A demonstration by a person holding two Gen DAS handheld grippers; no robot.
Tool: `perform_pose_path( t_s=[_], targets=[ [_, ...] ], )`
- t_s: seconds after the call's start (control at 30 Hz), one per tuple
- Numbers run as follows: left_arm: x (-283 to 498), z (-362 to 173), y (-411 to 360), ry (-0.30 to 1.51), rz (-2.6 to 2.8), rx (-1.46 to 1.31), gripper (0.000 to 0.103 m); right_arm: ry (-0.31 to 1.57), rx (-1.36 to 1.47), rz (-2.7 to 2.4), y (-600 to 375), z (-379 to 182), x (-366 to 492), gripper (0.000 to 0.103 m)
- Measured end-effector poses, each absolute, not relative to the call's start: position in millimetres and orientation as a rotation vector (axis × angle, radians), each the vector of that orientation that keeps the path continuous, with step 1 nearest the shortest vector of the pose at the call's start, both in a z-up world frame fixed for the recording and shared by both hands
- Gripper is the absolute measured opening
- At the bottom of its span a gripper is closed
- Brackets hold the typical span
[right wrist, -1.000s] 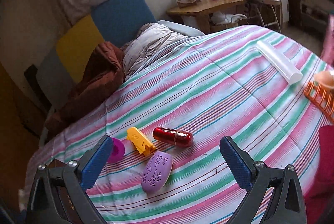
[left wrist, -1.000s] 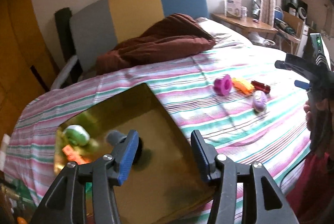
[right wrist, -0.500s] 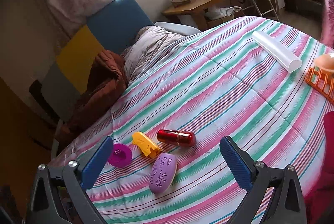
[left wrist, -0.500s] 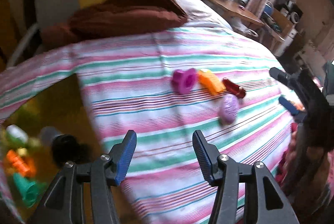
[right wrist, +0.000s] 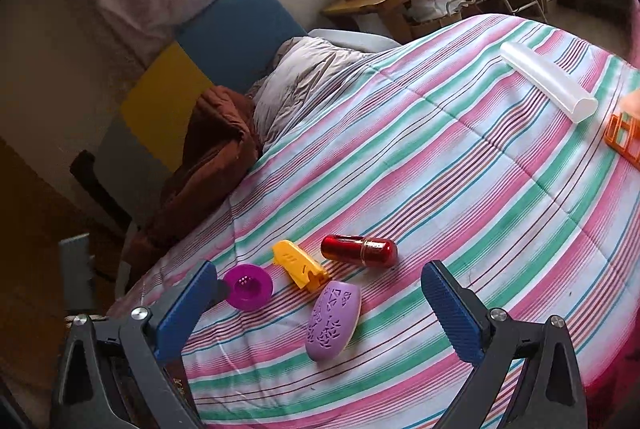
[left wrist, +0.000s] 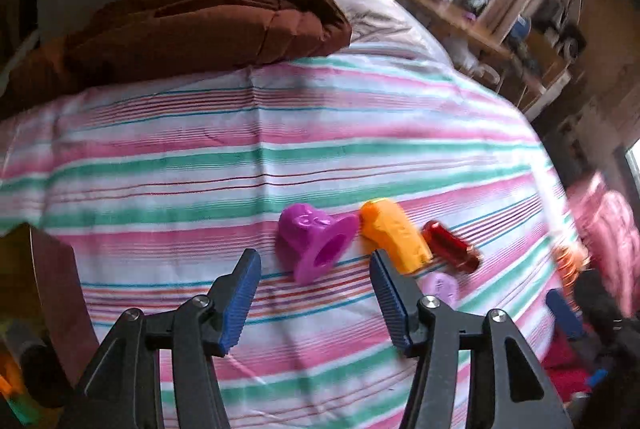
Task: Organize rigid objects
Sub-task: 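Move the left tool to the magenta cup and grasp it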
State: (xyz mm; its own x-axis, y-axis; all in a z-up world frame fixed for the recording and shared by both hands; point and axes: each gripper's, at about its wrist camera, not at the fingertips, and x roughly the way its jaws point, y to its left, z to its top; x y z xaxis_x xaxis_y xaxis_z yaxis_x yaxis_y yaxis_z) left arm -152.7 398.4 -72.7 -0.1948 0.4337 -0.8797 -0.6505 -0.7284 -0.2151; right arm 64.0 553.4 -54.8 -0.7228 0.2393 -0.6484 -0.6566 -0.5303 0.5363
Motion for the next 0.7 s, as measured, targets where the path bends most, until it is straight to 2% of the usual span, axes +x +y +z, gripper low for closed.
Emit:
perform_pose_path(
  t_s=[0.17, 0.27, 0.37, 0.47, 0.5, 0.53, 0.7],
  targets=[
    [-147.0, -76.6, 400.9, 0.360, 2.000, -1.305, 0.057, 1.139, -0.706, 2.250, 555.9, -58.0, 63.1, 0.103],
    [-144.7, -82.1, 404.3, 0.402, 2.006, -1.293, 0.051, 1.146, -0.713, 2.251, 555.5, -58.7, 62.6, 0.103],
    [-149.4, -88.8, 409.7, 0.413, 2.006, -1.291, 0.044, 1.142, -0.715, 2.252, 555.5, -58.9, 62.5, 0.103],
    [-152.0, -93.5, 414.8, 0.443, 2.021, -1.257, 0.026, 1.144, -0.733, 2.250, 555.6, -60.8, 60.2, 0.103],
    [-153.3, -96.2, 416.4, 0.457, 2.023, -1.249, 0.016, 1.141, -0.737, 2.250, 555.4, -61.4, 59.6, 0.103],
    [-154.0, -97.8, 416.9, 0.456, 2.023, -1.245, 0.013, 1.135, -0.740, 2.251, 555.1, -61.8, 59.1, 0.103],
    [-144.5, -87.5, 401.2, 0.391, 2.021, -1.207, 0.012, 1.109, -0.728, 2.249, 556.4, -61.1, 60.6, 0.103]
  ],
)
